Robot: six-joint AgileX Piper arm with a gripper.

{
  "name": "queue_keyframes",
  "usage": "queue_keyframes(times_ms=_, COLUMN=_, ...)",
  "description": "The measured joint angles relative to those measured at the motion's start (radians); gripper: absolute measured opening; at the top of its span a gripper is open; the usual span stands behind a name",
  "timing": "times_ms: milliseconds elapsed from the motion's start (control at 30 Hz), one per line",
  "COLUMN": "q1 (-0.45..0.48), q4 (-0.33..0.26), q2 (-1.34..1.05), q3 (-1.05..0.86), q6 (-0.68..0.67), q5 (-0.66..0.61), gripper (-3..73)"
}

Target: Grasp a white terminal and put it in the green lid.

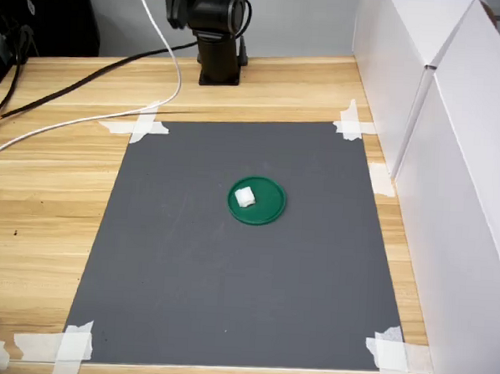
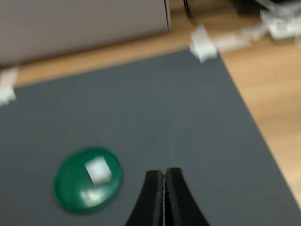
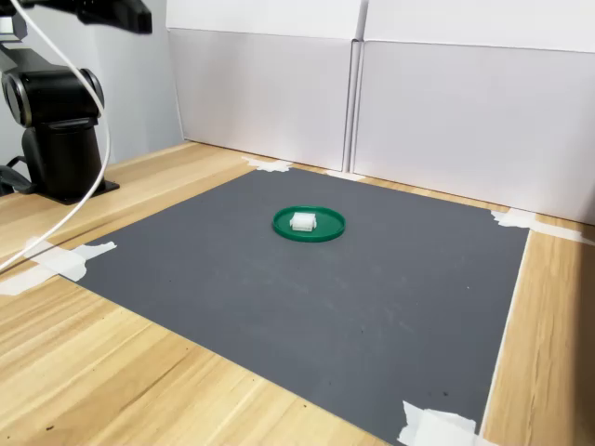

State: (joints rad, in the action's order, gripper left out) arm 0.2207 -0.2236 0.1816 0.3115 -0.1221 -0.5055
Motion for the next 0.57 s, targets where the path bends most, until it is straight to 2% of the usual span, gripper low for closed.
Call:
queue_keyframes(times_ms=200, q1=0.000, q4=0.042, q2=-0.018, q3=-0.072, q6=0.000, q5=-0.009, gripper=-1.6)
queue_keyframes(times_ms=567, q1=0.000, q4=0.047, q2=-0.110, q3=-0.072, q6=0.000, q5=-0.009, gripper=-1.6)
